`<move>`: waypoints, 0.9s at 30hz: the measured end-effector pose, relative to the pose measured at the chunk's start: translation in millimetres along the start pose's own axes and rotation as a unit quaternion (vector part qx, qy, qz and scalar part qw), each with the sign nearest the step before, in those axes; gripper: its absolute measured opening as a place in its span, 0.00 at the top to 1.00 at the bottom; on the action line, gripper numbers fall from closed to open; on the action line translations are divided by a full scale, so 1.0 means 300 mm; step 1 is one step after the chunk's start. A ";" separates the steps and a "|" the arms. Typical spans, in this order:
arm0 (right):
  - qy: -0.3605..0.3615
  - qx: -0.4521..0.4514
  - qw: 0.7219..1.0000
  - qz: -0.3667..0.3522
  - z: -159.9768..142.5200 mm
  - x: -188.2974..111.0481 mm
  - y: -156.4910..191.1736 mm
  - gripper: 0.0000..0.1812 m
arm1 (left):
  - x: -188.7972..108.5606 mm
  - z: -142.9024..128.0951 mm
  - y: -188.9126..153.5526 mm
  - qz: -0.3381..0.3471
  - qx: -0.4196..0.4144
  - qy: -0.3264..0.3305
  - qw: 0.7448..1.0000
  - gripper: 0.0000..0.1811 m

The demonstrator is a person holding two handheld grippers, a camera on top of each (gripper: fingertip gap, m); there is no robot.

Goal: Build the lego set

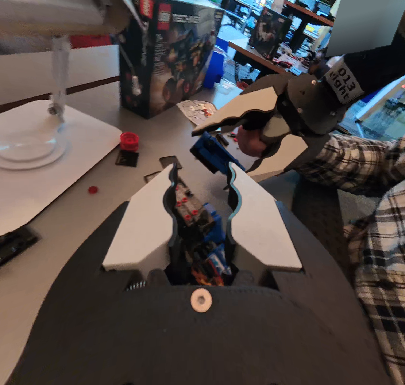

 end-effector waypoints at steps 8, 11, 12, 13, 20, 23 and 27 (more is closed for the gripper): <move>0.000 -0.188 0.977 -0.100 0.079 -0.011 0.087 0.67 | 0.057 0.002 -0.072 -0.108 -0.050 0.010 0.993 0.94; -0.005 -0.181 0.980 -0.077 0.078 -0.016 0.088 0.66 | 0.054 -0.009 -0.062 -0.110 -0.056 0.021 0.992 0.98; -0.004 -0.185 0.981 -0.065 0.078 -0.022 0.086 0.67 | 0.052 -0.012 -0.053 -0.102 -0.052 0.026 0.993 0.99; -0.013 -0.187 0.981 -0.051 0.084 -0.033 0.083 0.68 | 0.050 -0.012 -0.052 -0.107 -0.053 0.029 0.992 0.99; 0.028 -0.202 0.979 -0.018 0.075 -0.044 0.058 0.68 | 0.056 -0.005 -0.054 -0.098 -0.047 0.049 0.993 0.99; 0.029 -0.236 0.970 -0.054 0.069 -0.034 0.072 0.68 | 0.052 -0.007 -0.046 -0.108 -0.069 0.041 0.991 1.00; 0.031 -0.244 0.966 -0.076 0.061 -0.020 0.080 0.68 | 0.051 -0.010 -0.037 -0.109 -0.078 0.038 0.990 1.00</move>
Point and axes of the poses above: each gripper's, where its closed fingertips meet, x out along the fingers, z out of its top, y = z × x across the jaws, the point moved 8 cm from there along -x, back along the fingers, and after that the axes turned 4 degrees about -z, right-handed, at the moved point
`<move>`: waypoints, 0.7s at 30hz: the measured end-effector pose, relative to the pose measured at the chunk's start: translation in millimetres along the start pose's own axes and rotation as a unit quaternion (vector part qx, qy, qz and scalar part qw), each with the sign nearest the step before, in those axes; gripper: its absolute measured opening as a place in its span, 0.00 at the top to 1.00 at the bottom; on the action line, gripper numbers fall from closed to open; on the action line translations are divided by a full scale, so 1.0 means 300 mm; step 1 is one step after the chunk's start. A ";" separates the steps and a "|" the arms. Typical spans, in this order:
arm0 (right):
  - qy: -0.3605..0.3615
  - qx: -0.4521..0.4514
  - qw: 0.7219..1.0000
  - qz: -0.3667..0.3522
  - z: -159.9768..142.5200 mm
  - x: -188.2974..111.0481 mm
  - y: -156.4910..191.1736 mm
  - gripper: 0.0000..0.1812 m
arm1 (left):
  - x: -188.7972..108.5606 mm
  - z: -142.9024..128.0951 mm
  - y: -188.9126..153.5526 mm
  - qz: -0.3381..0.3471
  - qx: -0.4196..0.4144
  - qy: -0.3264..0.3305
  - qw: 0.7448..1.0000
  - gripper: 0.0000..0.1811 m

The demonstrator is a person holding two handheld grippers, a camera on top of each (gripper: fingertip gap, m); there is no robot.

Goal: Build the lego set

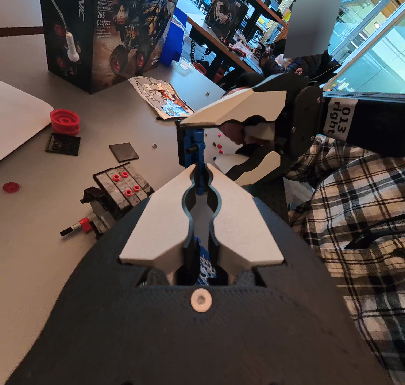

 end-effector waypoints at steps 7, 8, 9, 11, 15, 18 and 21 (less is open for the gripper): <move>-0.004 0.154 0.987 0.045 -0.055 0.029 -0.012 0.69 | -0.085 0.021 0.040 0.100 0.045 -0.003 0.994 0.82; -0.009 0.193 0.979 0.059 -0.070 0.036 -0.006 0.69 | -0.104 0.018 0.051 0.116 0.046 -0.002 0.992 0.80; -0.007 0.224 0.972 0.072 -0.085 0.045 0.002 0.68 | -0.118 0.012 0.060 0.116 0.035 -0.004 0.993 0.79; -0.002 0.258 0.963 0.082 -0.113 0.063 0.014 0.68 | -0.130 -0.008 0.087 0.128 0.021 0.000 0.991 0.78; -0.004 0.316 0.943 0.104 -0.126 0.089 0.019 0.68 | -0.101 -0.056 0.124 0.111 -0.013 0.017 0.994 0.83; -0.001 0.336 0.935 0.111 -0.131 0.103 0.024 0.69 | -0.095 -0.064 0.133 0.097 -0.031 0.007 0.995 0.83; -0.001 0.360 0.925 0.121 -0.136 0.107 0.021 0.69 | -0.096 -0.068 0.139 0.091 -0.040 -0.003 0.995 0.84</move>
Point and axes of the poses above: each gripper's, where its closed fingertips meet, x out along the fingers, z out of its top, y = z × x across the jaws, the point moved 8 cm from there along -x, back along the fingers, and after that the axes turned 4 degrees about -z, right-handed, at the moved point
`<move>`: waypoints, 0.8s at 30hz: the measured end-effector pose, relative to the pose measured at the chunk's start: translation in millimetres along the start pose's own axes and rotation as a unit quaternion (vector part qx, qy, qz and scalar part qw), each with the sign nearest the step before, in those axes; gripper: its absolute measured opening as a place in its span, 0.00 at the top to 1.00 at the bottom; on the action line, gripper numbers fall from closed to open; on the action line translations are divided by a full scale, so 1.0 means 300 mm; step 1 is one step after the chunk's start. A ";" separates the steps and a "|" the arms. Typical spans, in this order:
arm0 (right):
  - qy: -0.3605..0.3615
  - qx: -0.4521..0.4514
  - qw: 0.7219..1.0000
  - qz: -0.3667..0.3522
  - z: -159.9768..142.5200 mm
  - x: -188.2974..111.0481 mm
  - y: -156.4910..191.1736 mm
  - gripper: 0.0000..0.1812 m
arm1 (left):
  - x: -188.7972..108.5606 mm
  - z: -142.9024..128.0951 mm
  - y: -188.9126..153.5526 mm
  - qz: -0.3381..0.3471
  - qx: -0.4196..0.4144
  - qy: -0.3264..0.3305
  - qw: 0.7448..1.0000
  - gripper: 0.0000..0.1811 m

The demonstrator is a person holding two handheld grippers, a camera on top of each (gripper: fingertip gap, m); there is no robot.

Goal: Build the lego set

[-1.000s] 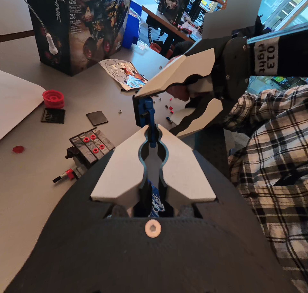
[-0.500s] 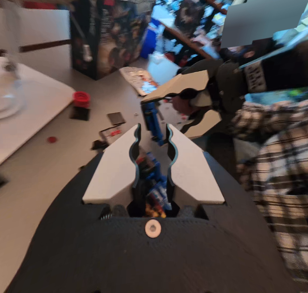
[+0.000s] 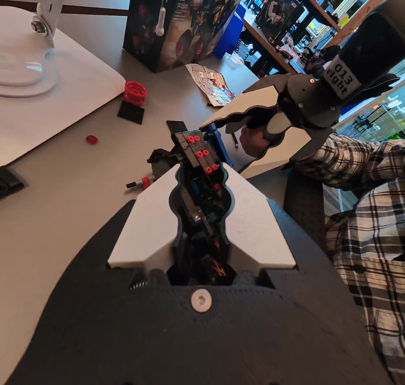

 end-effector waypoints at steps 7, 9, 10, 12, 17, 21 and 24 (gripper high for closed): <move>0.019 0.064 0.997 0.033 -0.003 0.012 -0.013 0.69 | 0.005 -0.005 0.000 0.006 -0.004 -0.017 1.000 0.84; 0.028 0.065 0.997 0.035 -0.001 0.011 -0.014 0.69 | 0.008 -0.005 0.000 0.007 -0.005 -0.020 1.000 0.85; 0.033 0.060 0.997 0.032 0.001 0.011 -0.014 0.69 | 0.009 -0.006 -0.002 0.009 -0.004 -0.021 1.000 0.84; 0.042 0.055 0.997 0.029 0.005 0.011 -0.012 0.69 | 0.011 -0.006 -0.003 0.013 -0.003 -0.023 1.000 0.84; 0.060 0.059 0.996 0.024 0.017 0.016 -0.011 0.69 | 0.017 -0.006 -0.003 0.026 0.000 -0.030 0.999 0.85; 0.067 0.063 0.995 0.024 0.019 0.018 -0.011 0.69 | 0.021 -0.008 -0.006 0.032 0.002 -0.035 0.999 0.85; 0.077 0.063 0.995 0.024 0.023 0.018 -0.014 0.69 | 0.024 -0.008 -0.009 0.039 0.009 -0.035 0.999 0.84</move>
Point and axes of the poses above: each gripper's, where its closed fingertips meet, x out along the fingers, z out of its top, y = z × x across the jaws, the point moved 8 cm from there along -x, back along the fingers, and after that the axes turned 4 degrees about -z, right-handed, at the moved point
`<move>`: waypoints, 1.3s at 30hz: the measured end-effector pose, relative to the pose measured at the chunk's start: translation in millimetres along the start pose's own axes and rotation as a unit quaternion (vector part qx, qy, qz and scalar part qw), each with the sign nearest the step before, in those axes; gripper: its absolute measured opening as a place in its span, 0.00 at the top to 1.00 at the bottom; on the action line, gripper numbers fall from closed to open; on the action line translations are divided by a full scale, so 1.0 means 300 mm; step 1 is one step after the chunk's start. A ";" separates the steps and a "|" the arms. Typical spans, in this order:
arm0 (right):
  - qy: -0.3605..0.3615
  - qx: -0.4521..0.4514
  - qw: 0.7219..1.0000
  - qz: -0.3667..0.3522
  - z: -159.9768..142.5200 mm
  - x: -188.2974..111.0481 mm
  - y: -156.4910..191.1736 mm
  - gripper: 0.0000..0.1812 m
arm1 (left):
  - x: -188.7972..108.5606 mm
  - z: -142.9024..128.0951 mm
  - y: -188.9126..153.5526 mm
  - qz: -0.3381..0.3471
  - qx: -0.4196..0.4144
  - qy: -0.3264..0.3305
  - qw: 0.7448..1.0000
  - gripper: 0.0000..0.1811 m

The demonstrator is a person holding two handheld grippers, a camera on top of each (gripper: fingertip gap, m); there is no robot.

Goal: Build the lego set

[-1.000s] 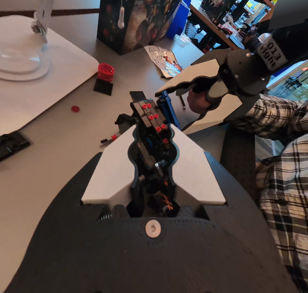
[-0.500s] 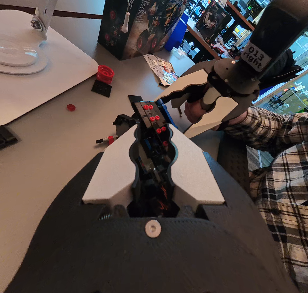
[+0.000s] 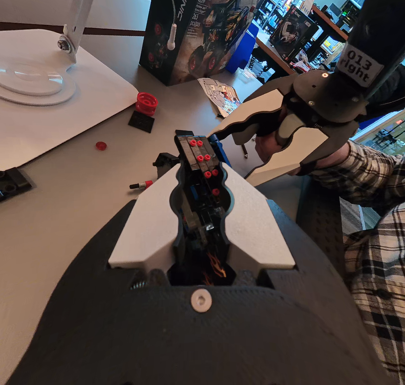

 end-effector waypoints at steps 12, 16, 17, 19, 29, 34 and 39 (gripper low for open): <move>0.003 0.021 1.000 -0.010 -0.004 -0.008 0.001 0.69 | 0.007 0.000 -0.004 0.001 0.005 -0.002 1.000 0.84; -0.001 0.034 0.999 -0.015 -0.008 -0.012 0.003 0.69 | 0.009 0.000 -0.007 0.003 0.008 -0.002 1.000 0.84; -0.004 0.038 0.999 -0.017 -0.009 -0.012 0.004 0.69 | 0.009 0.000 -0.005 0.002 0.007 -0.003 1.000 0.84; -0.007 0.037 0.999 -0.019 -0.012 -0.013 0.005 0.69 | 0.010 -0.001 -0.006 0.001 0.008 -0.003 1.000 0.84; -0.003 0.031 1.000 -0.003 -0.007 -0.015 -0.004 0.69 | 0.012 -0.001 -0.006 0.000 0.007 -0.004 1.000 0.84; 0.004 0.011 1.000 0.000 -0.005 -0.010 -0.006 0.69 | 0.012 -0.001 -0.006 0.000 0.007 -0.004 1.000 0.84; 0.019 -0.006 1.000 0.002 0.002 -0.008 -0.007 0.69 | 0.013 0.000 -0.008 0.003 0.012 -0.002 1.000 0.84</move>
Point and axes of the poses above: each gripper's, where its closed fingertips meet, x out along the fingers, z out of its top, y = z × x across the jaws, the point moved 8 cm from there along -x, back along the fingers, and after that the axes turned 4 degrees about -z, right-handed, at the moved point
